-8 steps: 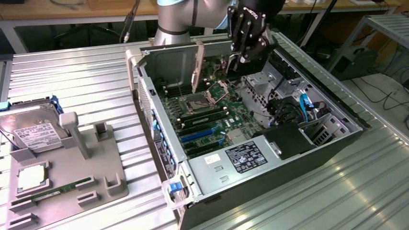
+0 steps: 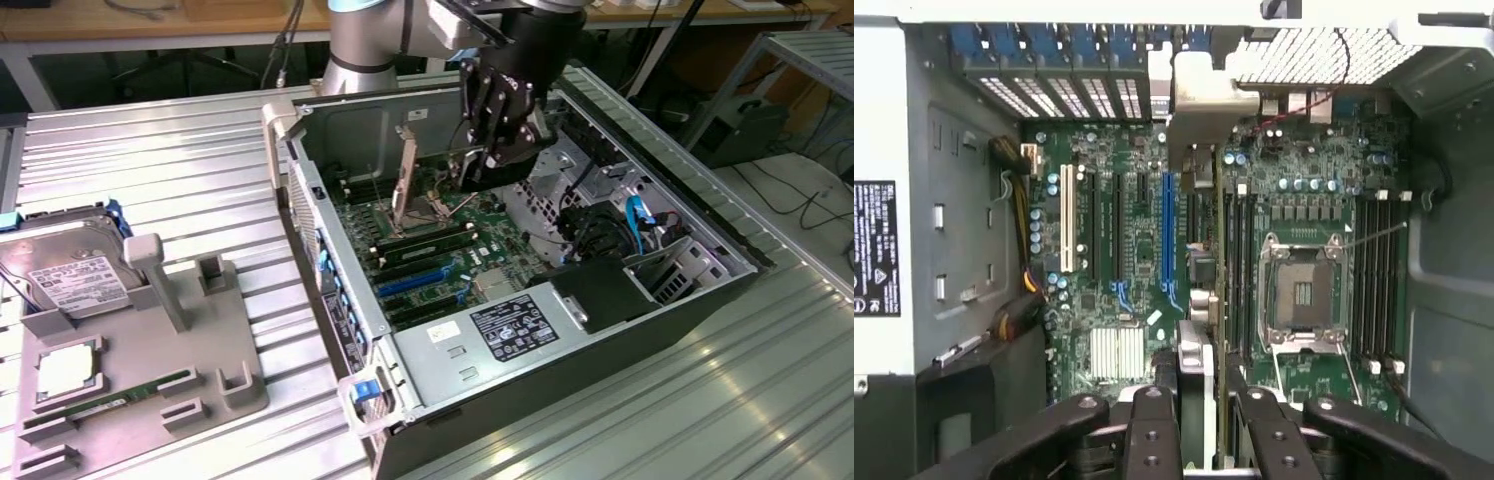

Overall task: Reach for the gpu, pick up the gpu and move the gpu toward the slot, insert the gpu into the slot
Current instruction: 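Insert the gpu into the slot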

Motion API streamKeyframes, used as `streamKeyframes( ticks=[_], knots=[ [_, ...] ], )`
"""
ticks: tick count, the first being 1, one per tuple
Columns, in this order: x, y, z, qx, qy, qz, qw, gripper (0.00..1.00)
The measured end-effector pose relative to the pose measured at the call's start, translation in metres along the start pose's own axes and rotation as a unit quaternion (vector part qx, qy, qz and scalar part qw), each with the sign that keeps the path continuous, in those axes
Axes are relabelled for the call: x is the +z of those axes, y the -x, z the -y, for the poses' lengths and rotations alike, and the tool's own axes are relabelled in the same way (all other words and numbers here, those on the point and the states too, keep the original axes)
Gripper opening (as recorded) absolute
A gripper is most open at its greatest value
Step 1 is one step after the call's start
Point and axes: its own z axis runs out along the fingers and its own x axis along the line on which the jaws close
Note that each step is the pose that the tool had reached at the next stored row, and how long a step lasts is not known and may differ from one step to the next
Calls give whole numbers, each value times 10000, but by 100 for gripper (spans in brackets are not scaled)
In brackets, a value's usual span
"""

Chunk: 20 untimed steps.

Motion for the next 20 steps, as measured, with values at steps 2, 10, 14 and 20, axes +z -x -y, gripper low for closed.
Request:
streamKeyframes(
  ticks=[2,10,14,20],
  knots=[
    [31,-1,-14,1,31,0,10000,27],
    [125,1,-102,2,41,-1,10000,27],
    [199,1,-115,2,41,-1,10000,27],
    [313,0,-224,2,41,-1,10000,27]
  ],
)
